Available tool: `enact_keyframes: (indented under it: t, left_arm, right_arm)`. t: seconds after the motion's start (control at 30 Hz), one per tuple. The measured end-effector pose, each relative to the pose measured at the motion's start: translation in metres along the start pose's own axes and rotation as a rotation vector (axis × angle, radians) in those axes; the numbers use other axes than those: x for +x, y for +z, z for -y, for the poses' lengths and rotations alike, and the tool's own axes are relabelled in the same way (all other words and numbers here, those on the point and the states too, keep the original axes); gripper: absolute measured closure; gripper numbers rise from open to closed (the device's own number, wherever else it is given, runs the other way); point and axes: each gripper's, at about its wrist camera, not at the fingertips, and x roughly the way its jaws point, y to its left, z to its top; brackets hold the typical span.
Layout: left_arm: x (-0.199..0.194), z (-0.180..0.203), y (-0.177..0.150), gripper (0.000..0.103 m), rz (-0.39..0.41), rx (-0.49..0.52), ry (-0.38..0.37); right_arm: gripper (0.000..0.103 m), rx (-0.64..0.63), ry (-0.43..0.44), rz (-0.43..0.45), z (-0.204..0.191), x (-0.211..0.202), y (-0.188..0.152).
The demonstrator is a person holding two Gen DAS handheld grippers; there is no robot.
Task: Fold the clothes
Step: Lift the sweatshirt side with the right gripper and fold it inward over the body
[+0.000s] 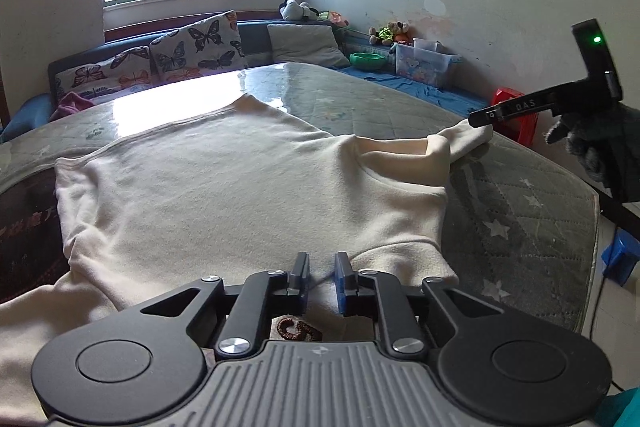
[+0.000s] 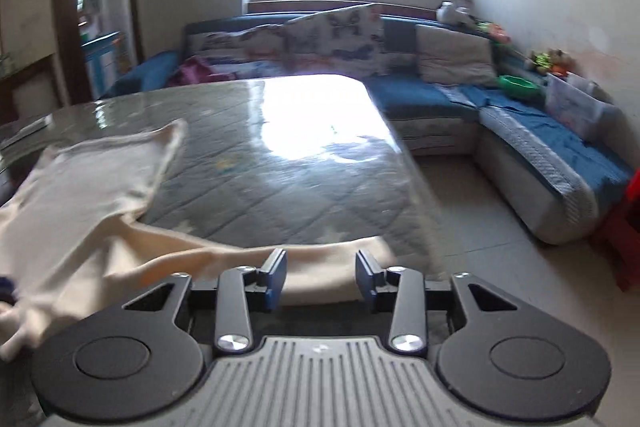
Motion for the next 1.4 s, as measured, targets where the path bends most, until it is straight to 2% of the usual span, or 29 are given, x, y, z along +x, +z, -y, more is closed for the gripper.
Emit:
enact_keyframes:
  t: [0.2,0.33,0.37,0.47,0.67,0.83,0.9,0.93,1.0,1.07,1.17,1.2,1.27,1.33,1.4]
  left_arm:
    - [0.0,0.001,0.0,0.084,-0.001,-0.002,0.004]
    - [0.0,0.001,0.0,0.083,-0.001,-0.005,0.004]
    - [0.0,0.001,0.0,0.082,-0.001,-0.004,0.004]
    - [0.0,0.001,0.0,0.082,-0.002,-0.004,0.004]
    - [0.0,0.001,0.0,0.082,-0.003,-0.005,0.006]
    - [0.0,0.001,0.0,0.082,-0.003,-0.004,0.004]
    - [0.0,0.001,0.0,0.082,-0.002,-0.003,0.003]
    - [0.0,0.001,0.0,0.081,-0.002,-0.004,0.002]
    - [0.0,0.0,0.0,0.081,-0.002,-0.007,-0.002]
    - [0.0,0.0,0.0,0.08,-0.002,-0.007,-0.005]
    - [0.0,0.001,0.0,0.079,-0.002,-0.006,-0.008]
    - [0.0,0.001,0.0,0.079,-0.002,-0.006,-0.008]
    - [0.0,0.001,0.0,0.079,-0.002,-0.006,-0.008]
    - [-0.001,0.001,0.0,0.079,-0.002,-0.005,-0.007]
    - [-0.001,0.002,0.0,0.078,-0.002,-0.006,-0.005]
  right_arm:
    - [0.061,-0.001,-0.01,-0.054,0.014,0.03,0.011]
    - [0.077,-0.01,0.009,-0.109,0.011,0.043,0.011]
    - [0.086,-0.015,0.011,-0.109,0.011,0.044,0.011]
    - [0.095,-0.053,0.007,-0.078,0.008,0.039,0.017]
    - [0.098,-0.101,0.017,0.003,0.002,0.026,0.035]
    - [0.098,-0.08,0.012,0.147,0.013,-0.005,0.047]
    - [0.098,-0.066,-0.003,0.214,0.023,-0.021,0.045]
    - [0.097,-0.068,-0.037,0.216,0.029,-0.025,0.043]
    - [0.094,-0.055,-0.116,0.194,0.042,-0.025,0.034]
    - [0.093,-0.01,-0.152,0.147,0.057,-0.023,0.026]
    - [0.09,0.013,-0.135,0.117,0.058,-0.026,0.016]
    - [0.086,0.017,-0.108,0.114,0.053,-0.027,0.015]
    - [0.061,0.016,-0.053,0.108,0.04,-0.027,0.013]
    - [0.056,-0.003,0.003,0.099,0.021,-0.023,0.012]
    - [0.043,-0.019,0.08,0.077,-0.006,-0.014,0.011]
